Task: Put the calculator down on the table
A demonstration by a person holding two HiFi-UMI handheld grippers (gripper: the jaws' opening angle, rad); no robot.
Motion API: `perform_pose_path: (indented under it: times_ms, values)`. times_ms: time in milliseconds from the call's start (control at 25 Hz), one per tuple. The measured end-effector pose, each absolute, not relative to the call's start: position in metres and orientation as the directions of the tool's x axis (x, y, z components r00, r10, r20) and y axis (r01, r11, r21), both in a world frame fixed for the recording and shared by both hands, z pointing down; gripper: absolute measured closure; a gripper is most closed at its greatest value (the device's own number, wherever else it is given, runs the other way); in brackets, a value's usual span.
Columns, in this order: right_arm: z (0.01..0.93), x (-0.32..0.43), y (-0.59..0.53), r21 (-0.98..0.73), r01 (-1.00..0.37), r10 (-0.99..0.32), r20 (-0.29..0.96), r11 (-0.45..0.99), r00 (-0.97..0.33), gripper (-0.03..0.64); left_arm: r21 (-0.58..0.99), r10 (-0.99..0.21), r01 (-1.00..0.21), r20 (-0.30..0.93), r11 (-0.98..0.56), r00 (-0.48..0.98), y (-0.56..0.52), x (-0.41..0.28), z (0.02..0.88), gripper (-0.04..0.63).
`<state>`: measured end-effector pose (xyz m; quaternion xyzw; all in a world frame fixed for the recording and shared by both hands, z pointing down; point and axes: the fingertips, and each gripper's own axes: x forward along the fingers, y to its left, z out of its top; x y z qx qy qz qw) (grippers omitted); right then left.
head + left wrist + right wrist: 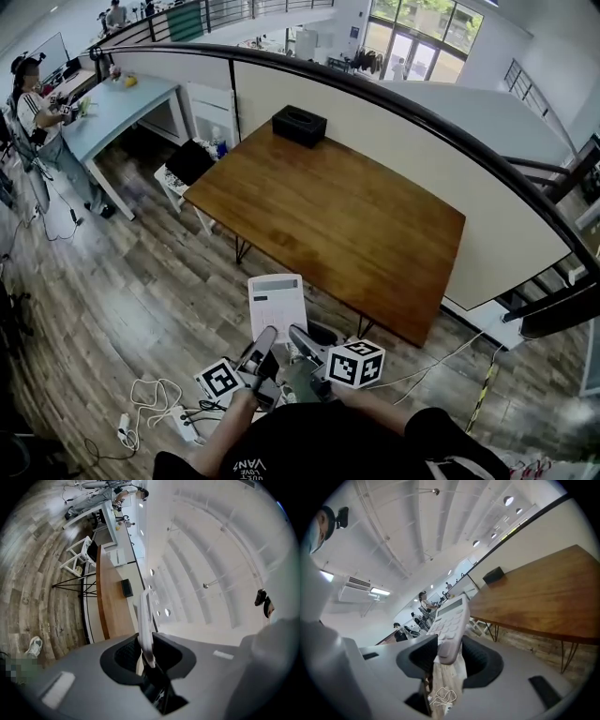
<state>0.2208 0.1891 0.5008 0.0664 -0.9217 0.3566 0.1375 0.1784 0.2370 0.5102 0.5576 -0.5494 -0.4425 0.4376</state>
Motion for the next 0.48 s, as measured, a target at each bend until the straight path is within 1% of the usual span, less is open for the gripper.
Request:
perform_pose_path:
  times_ms: [480]
  values:
    - [0.515,0.157,0.144,-0.646,-0.210,0.009,0.318,0.734,-0.948,0.456,0.977,-1.000,-0.213,0.014,0.015,-0.010,0.193,0.115,0.523,0.534]
